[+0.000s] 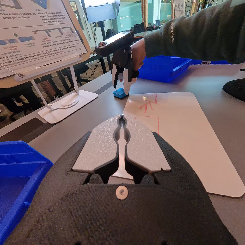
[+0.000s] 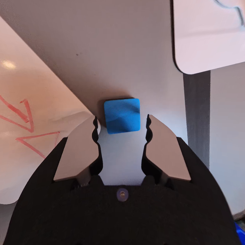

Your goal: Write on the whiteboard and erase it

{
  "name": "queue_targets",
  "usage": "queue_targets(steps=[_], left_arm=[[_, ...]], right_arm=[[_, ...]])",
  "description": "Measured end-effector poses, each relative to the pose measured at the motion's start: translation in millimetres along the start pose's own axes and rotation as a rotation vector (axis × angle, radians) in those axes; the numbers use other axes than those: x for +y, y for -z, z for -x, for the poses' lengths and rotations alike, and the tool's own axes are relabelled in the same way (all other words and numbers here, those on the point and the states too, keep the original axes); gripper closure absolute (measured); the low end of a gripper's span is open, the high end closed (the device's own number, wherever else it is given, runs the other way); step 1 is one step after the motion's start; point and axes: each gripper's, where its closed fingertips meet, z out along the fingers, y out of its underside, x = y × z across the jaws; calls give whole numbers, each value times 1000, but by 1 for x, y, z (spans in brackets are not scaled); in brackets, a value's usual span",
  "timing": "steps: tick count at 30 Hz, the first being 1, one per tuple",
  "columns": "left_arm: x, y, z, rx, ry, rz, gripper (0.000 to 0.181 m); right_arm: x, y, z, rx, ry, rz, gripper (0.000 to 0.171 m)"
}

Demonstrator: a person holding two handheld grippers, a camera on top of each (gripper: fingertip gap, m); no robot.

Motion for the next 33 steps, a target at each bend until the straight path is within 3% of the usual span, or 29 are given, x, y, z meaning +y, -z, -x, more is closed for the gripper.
queue_targets(steps=[3,6,9,12,16,21,26,30,33], left_arm=[[10,-2,-2,50,-4,53,181],[17,0,-6,130,-48,98,180],[21,7,-9,205,-36,129,177],[25,11,-12,239,-29,154,175],[33,8,-46,352,-95,219,176],[67,9,-108,569,-267,407,181],[85,20,-134,665,-392,504,181],[98,24,-132,660,-477,583,181],[98,23,-135,666,-492,585,181]], right_arm=[[4,-12,-3,-53,-3,42,117],[-9,3,1,-56,15,-32,118],[-19,30,37,-73,79,-71,118],[7,33,91,-131,163,35,118],[42,21,130,-153,163,93,118],[25,17,132,-94,151,43,118],[26,11,87,-4,-6,88,118],[40,18,112,-57,26,131,118],[30,19,134,-53,104,125,118]])
